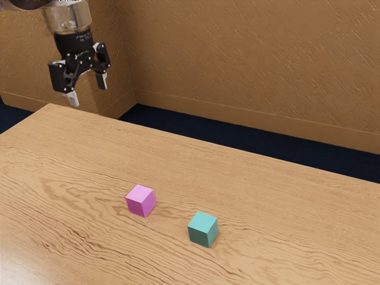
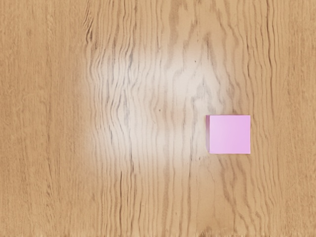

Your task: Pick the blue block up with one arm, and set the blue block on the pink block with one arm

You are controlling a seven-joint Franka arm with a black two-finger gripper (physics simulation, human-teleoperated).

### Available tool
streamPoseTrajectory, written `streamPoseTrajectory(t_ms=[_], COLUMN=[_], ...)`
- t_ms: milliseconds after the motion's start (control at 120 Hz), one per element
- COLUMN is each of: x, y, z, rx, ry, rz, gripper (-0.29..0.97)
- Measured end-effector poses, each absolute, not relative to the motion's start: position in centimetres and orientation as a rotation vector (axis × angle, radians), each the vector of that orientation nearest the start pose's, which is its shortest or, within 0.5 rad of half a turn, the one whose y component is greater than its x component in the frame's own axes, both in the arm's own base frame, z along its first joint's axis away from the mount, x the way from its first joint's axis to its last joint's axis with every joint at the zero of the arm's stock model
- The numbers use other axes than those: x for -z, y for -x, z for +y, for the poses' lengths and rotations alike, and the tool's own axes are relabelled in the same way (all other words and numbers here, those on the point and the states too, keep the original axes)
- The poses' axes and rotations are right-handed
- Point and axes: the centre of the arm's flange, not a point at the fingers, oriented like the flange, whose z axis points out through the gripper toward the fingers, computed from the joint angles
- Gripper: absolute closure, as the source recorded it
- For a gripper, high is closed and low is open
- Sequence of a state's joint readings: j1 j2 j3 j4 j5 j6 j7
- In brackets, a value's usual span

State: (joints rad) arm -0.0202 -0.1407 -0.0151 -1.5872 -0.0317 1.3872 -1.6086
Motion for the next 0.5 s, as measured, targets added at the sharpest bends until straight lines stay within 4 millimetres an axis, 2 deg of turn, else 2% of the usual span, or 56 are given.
streamPoseTrajectory(t_ms=[83,167,208,275,408,458,500], x=[-66.1,-61.1,-59.5,-56.9,-51.9,-49.7,-48.8], y=[-49.4,-51.6,-52.3,-52.5,-52.2,-52.3,-52.6], z=[-2.2,-3.2,-4.4,-6.9,-13.2,-15.5,-16.9], rx=[-0.102,-0.189,-0.216,-0.260,-0.395,-0.422,-0.400], ry=[2.203,2.199,2.217,2.246,2.347,2.423,2.515], rz=[-2.199,-2.169,-2.151,-2.099,-1.957,-1.849,-1.732], gripper=[0.00,0.00,0.00,0.00,0.00,0.00,0.00])
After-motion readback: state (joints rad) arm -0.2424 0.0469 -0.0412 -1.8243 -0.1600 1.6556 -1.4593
